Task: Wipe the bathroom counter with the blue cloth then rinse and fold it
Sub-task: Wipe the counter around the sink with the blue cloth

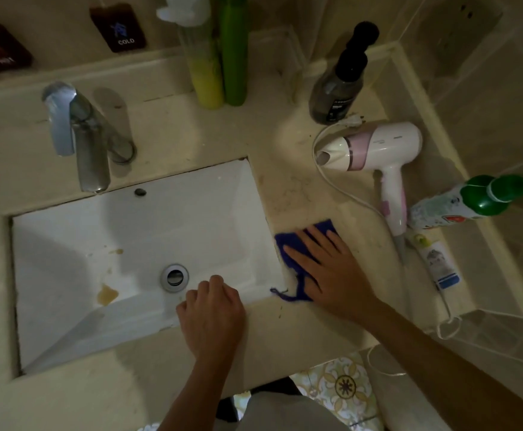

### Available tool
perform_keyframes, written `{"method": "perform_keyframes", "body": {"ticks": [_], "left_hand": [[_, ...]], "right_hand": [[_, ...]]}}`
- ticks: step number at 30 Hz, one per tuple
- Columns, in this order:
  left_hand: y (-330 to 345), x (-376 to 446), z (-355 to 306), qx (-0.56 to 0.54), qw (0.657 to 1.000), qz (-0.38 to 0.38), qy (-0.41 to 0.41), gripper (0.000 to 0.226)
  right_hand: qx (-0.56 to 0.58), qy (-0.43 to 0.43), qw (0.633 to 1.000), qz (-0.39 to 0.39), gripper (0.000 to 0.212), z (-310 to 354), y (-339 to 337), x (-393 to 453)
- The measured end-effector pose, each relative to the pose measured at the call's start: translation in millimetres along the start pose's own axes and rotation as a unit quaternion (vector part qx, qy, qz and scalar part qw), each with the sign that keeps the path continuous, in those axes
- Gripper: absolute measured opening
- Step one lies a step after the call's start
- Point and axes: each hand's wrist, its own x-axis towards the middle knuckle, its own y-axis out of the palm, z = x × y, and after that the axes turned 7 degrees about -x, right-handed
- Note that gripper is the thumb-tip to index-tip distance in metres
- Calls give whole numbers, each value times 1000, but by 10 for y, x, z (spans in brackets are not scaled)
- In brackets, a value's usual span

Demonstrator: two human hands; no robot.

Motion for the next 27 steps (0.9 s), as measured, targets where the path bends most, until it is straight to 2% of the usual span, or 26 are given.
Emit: {"method": "perform_keyframes", "body": {"ticks": [3,6,8,12,15,17,19,24,27], "left_hand": [[2,5,5,10,1000,0,0,17],[0,4,11,17,1000,6,1,17],[2,13,9,12,1000,17,-5,18],[9,14,20,10,1000,21,-7,19],[2,15,18,2,1000,27,-15,20],[4,13,22,-1,1000,27,-13,20],[-5,11,26,-5,1000,20,-12,19],[3,15,26,-5,1000,21,-10,20],[13,6,25,0,1000,23,-10,20]], "right_hand": [[16,69,997,22,60,-171,-35,117],[-16,170,985,3,61,-100,-106,709],[-40,196,980,-7,60,28,-133,1102],[-47,177,983,-8,63,182,-126,1624],[-53,65,996,14,58,181,-86,1693],[-51,-16,999,5,55,105,-47,1517],[-29,-41,999,5,54,83,-29,1173],[23,0,1000,6,59,193,47,-177],[23,56,998,26,54,300,101,-519]]}}
